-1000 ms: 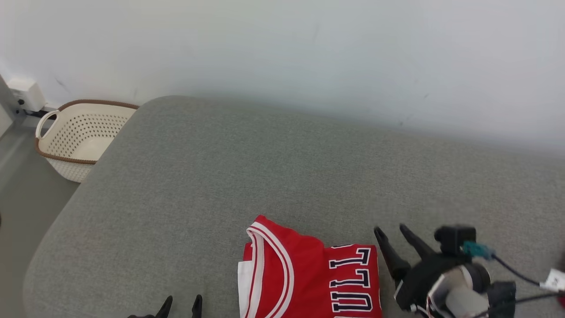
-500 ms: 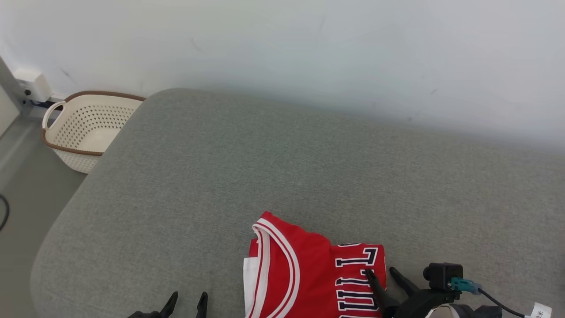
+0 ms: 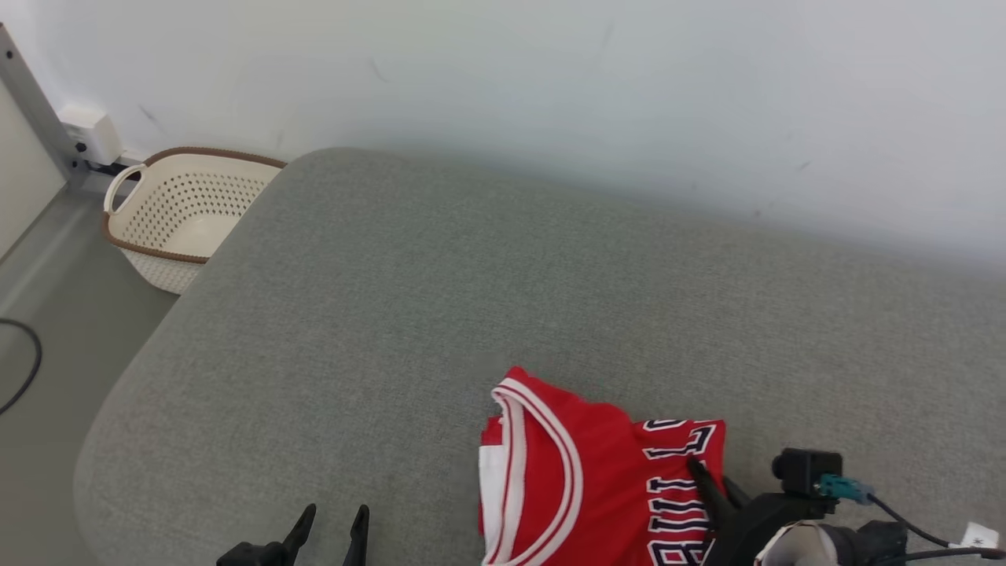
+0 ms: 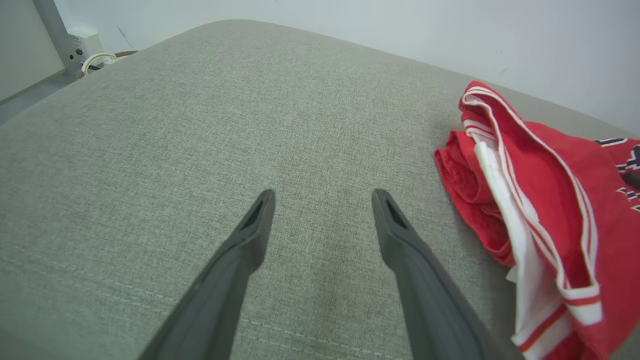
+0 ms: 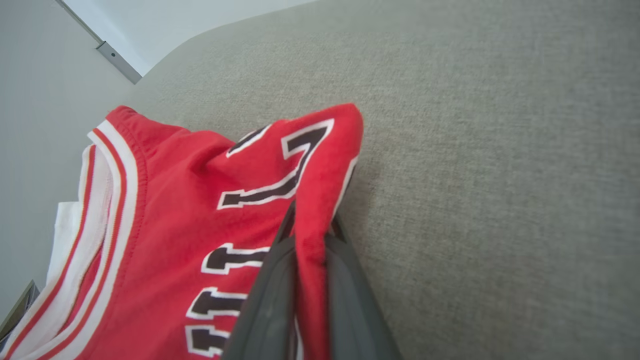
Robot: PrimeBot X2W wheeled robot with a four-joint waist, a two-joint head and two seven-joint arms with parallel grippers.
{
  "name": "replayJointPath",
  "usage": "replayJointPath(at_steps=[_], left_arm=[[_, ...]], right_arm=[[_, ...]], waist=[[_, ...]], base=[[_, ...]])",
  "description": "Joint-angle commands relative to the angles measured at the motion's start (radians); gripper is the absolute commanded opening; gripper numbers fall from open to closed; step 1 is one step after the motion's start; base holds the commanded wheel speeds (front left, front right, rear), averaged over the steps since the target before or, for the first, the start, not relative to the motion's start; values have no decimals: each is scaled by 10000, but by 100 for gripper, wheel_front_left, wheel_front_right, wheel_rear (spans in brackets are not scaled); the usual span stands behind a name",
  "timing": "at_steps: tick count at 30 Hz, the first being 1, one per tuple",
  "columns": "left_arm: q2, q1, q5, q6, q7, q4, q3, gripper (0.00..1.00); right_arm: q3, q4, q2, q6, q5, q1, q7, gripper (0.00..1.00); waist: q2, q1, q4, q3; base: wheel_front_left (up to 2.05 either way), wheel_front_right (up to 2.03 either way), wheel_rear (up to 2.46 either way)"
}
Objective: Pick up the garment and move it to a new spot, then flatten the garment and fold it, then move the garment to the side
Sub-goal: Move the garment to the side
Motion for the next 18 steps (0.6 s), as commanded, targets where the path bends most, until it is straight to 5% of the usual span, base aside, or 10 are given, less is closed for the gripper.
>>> replayJointPath(at_steps=[1, 18], left_arm=[[0, 160, 93, 18, -8, -127, 33, 100], [1, 463, 462, 298, -7, -647, 130, 100]], right_arm=[[-312, 33, -182, -13, -202, 41, -47, 0], [-2161, -312, -517, -11, -1736, 825, -49, 0]], waist=[[0, 0, -258, -103], [0, 0, -2984, -630]], base=[[0, 0, 0], [0, 0, 0]])
